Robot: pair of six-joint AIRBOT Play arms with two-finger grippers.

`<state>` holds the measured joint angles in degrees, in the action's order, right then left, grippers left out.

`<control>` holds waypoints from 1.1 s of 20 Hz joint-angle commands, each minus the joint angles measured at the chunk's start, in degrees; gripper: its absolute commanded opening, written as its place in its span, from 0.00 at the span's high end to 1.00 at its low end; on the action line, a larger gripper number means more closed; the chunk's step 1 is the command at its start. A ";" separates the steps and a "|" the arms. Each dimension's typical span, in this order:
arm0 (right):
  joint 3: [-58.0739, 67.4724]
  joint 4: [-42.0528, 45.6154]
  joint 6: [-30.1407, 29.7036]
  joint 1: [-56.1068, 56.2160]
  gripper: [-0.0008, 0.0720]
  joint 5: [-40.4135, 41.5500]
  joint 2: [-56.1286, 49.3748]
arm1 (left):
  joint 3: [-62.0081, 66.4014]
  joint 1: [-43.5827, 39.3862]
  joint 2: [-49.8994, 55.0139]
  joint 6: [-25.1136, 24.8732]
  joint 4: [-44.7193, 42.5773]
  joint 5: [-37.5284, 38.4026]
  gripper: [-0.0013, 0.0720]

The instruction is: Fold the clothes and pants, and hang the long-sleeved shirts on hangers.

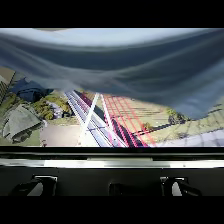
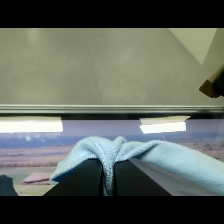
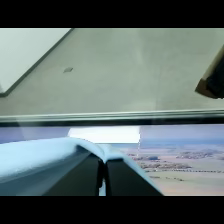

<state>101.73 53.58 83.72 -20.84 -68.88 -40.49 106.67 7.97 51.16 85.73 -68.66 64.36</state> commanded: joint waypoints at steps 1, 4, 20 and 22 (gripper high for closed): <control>1.49 5.60 6.03 -0.02 0.94 -0.39 4.22 | 0.57 0.04 -3.78 4.17 -2.73 1.22 0.96; 1.44 5.49 11.63 -0.02 0.94 -6.10 -0.55 | -1.44 0.02 -0.02 4.39 -1.51 2.86 0.96; -14.60 21.42 30.27 19.15 0.94 17.57 -55.08 | -16.76 -8.63 52.54 4.31 1.18 -12.55 0.96; -14.60 21.44 32.79 19.15 0.94 22.69 -56.74 | -16.76 -8.63 53.53 4.31 1.18 -15.02 0.96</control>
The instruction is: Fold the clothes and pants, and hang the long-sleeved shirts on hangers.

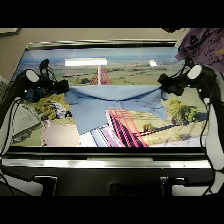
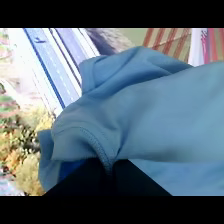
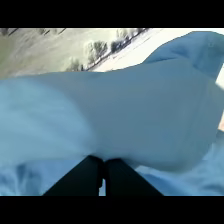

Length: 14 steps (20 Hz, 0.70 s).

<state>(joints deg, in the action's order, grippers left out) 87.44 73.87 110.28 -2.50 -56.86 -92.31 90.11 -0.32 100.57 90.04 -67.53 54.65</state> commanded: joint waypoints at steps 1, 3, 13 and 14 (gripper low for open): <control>-0.31 1.16 6.91 0.81 0.94 12.90 -5.25 | -0.20 -0.35 4.26 0.02 0.04 -5.90 0.96; -0.26 1.16 7.23 0.79 0.93 15.50 -5.22 | -0.02 -0.22 4.28 0.09 0.04 -4.68 0.90; -0.98 -9.35 -19.41 -21.40 0.50 -18.43 4.11 | 3.93 16.35 -8.76 -0.15 -1.92 16.06 0.03; -2.91 -10.67 -22.43 -23.47 0.50 -20.76 4.59 | 3.15 17.86 -9.90 -0.83 -1.90 18.01 0.03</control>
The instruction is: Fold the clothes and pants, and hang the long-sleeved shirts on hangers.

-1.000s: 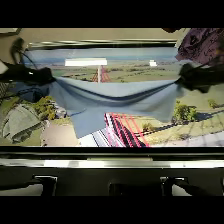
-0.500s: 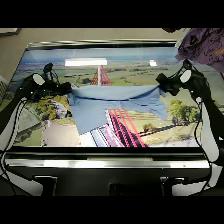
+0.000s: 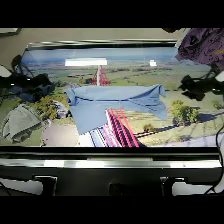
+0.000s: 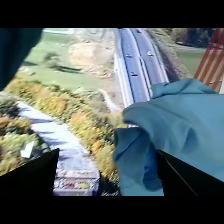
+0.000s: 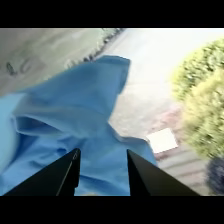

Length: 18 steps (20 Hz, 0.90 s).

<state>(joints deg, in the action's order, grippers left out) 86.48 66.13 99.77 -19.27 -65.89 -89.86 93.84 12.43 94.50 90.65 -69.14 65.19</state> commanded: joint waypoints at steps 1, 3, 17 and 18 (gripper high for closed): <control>-4.90 -5.49 -14.51 -8.07 0.50 -12.59 2.47 | -1.53 6.19 -4.72 -1.53 -0.31 8.57 0.03; -12.68 -10.23 -20.11 -8.79 0.42 -12.76 2.54 | -2.86 6.91 -5.57 -0.57 -0.33 9.09 0.03; -30.14 -24.59 -30.14 -8.68 0.35 4.11 -1.92 | -2.86 2.71 -3.74 -0.61 -0.31 8.72 0.03; -30.14 -24.65 -30.12 -8.63 0.35 4.04 -2.54 | -2.86 2.71 -3.74 -0.63 -0.31 8.72 0.03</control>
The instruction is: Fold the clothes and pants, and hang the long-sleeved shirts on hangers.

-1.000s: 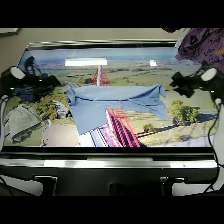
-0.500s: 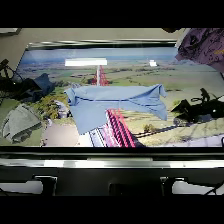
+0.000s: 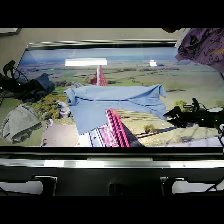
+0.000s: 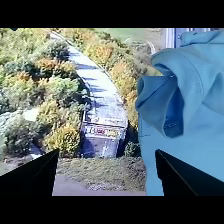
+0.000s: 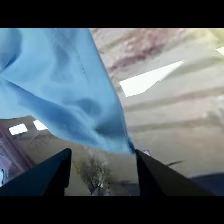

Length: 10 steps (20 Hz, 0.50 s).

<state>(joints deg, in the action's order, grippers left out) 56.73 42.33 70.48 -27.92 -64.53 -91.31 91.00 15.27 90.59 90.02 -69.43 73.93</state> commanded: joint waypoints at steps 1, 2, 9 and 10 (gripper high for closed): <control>-0.39 -0.87 -0.83 0.46 0.35 2.75 -1.84 | -0.02 -0.13 0.17 0.00 -0.02 -0.02 0.03; -0.39 -1.11 -0.85 1.36 0.35 2.78 -2.58 | -0.02 -0.11 0.17 0.00 -0.02 -0.02 0.03; -0.26 -1.16 -1.03 4.13 0.94 6.54 -1.68 | -4.94 1.64 -0.46 -2.47 3.04 3.08 0.03; -0.26 -1.16 -0.98 4.13 0.94 6.34 -0.70 | -8.61 3.04 -1.01 -4.72 7.67 2.08 0.03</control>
<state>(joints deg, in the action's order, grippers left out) 56.38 41.08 69.43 -24.08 -59.31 -93.41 87.39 16.40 90.30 88.84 -67.35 76.07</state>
